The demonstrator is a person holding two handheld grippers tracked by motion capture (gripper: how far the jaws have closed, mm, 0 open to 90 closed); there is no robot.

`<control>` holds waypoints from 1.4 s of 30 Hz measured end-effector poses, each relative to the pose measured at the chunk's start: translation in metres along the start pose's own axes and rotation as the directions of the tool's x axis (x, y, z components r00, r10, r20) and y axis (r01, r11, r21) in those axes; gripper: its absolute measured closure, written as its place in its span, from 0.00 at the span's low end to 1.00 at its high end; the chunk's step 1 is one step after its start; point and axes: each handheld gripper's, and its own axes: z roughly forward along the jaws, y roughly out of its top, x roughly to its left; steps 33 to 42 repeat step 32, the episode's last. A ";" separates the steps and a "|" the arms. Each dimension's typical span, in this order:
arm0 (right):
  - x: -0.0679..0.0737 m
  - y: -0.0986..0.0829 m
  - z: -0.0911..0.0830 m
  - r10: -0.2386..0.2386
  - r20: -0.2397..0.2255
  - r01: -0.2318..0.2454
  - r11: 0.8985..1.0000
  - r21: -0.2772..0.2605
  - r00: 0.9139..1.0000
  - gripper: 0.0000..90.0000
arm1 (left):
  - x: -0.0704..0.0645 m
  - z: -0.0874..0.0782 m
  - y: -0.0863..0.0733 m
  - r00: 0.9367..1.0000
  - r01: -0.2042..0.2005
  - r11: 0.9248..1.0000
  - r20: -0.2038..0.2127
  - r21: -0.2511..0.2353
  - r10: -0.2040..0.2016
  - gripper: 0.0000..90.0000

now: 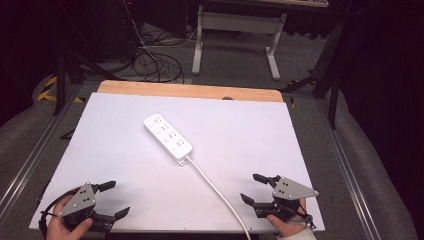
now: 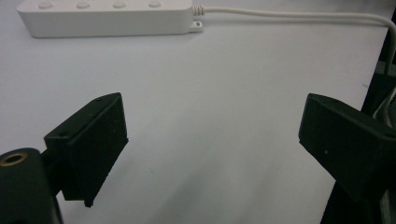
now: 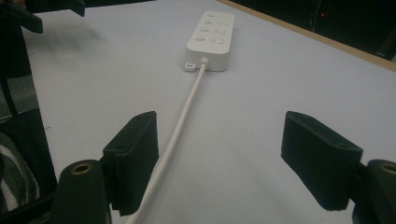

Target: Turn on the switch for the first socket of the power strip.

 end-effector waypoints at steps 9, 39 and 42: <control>0.000 0.000 0.001 0.000 0.001 0.000 1.000 0.002 1.000 0.31 | -0.001 0.000 0.008 0.999 0.014 0.999 -0.037 -0.045 -0.015 0.11; 0.000 0.000 0.001 -0.006 0.000 0.006 1.000 0.006 1.000 0.31 | 0.000 -0.001 0.016 0.998 0.018 0.997 -0.057 -0.081 -0.022 0.11; 0.000 0.000 0.001 -0.006 0.000 0.006 1.000 0.006 1.000 0.31 | 0.000 -0.001 0.016 0.998 0.018 0.997 -0.057 -0.081 -0.022 0.11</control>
